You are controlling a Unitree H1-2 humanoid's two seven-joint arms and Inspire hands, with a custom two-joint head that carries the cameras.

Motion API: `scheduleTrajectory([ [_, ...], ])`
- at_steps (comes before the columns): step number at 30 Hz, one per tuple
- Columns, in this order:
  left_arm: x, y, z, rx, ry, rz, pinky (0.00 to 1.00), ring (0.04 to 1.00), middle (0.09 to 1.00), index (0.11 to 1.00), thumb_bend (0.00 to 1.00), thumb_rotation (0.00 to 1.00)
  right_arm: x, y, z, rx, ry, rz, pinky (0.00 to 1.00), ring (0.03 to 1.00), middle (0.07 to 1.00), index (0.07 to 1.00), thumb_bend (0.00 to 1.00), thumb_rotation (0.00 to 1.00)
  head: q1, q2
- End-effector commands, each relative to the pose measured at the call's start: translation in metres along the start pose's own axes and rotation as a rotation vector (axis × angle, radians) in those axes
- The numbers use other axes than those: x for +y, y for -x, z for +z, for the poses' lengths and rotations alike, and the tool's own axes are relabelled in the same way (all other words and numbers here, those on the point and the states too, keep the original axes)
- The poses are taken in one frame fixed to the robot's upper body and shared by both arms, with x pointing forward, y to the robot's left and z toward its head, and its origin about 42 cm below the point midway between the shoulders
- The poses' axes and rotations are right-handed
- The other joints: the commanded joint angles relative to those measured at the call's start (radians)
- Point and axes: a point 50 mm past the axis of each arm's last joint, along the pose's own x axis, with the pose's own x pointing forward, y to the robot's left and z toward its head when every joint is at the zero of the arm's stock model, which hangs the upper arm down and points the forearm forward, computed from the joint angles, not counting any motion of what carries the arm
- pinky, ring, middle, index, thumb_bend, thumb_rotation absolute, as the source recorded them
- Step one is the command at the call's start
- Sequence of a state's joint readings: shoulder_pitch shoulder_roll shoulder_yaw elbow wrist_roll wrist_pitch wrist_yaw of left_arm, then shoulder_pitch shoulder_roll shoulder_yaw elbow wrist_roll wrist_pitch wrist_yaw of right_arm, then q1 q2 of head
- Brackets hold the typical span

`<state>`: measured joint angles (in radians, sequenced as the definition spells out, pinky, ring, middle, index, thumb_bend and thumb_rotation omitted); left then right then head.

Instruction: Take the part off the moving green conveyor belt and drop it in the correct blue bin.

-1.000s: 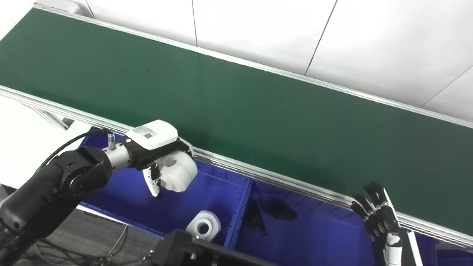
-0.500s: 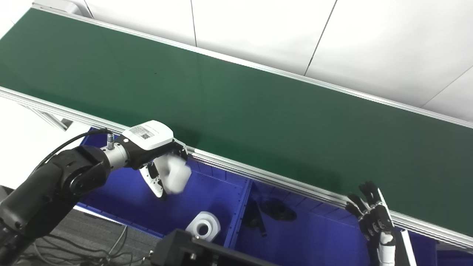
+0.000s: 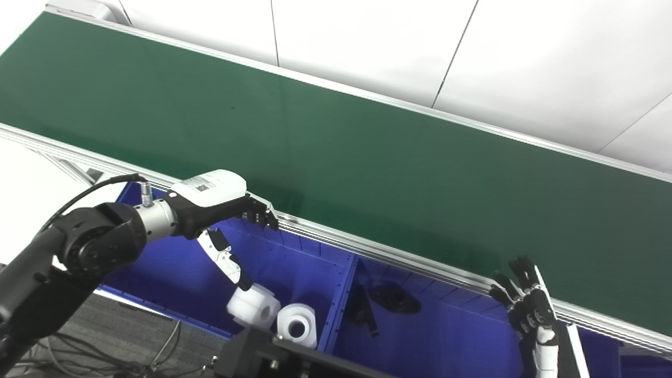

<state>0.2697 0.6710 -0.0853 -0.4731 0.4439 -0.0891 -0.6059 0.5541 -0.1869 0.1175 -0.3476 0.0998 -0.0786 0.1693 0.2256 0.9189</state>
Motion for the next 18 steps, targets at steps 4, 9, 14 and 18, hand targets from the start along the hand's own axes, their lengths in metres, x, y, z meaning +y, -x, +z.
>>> scheduleTrajectory([
  [4,0.016,0.015,0.027,-0.193,0.384,0.193,0.60,0.693,0.728,0.724,0.93,0.65,0.009,-0.001,0.007,-0.055,0.004,0.008,0.84,0.885,0.953,0.964,0.87,0.94,-0.104,-0.012],
  [9,0.001,0.015,0.048,-0.344,0.735,0.493,0.68,0.725,0.744,0.747,0.91,0.69,0.024,-0.005,0.004,-0.061,0.011,0.008,0.83,0.879,0.947,0.947,0.86,0.94,-0.256,-0.041],
  [14,-0.033,-0.006,0.059,-0.357,0.979,0.756,0.78,0.799,0.806,0.803,0.91,0.68,0.049,-0.009,-0.003,-0.093,0.027,-0.001,0.82,0.879,0.937,0.947,0.84,0.95,-0.418,-0.110],
  [18,-0.043,-0.026,0.063,-0.374,0.983,0.798,0.85,0.864,0.859,0.850,0.91,0.69,0.067,-0.017,-0.002,-0.180,0.019,-0.052,0.83,0.888,0.949,0.952,0.84,0.94,-0.467,-0.167],
])
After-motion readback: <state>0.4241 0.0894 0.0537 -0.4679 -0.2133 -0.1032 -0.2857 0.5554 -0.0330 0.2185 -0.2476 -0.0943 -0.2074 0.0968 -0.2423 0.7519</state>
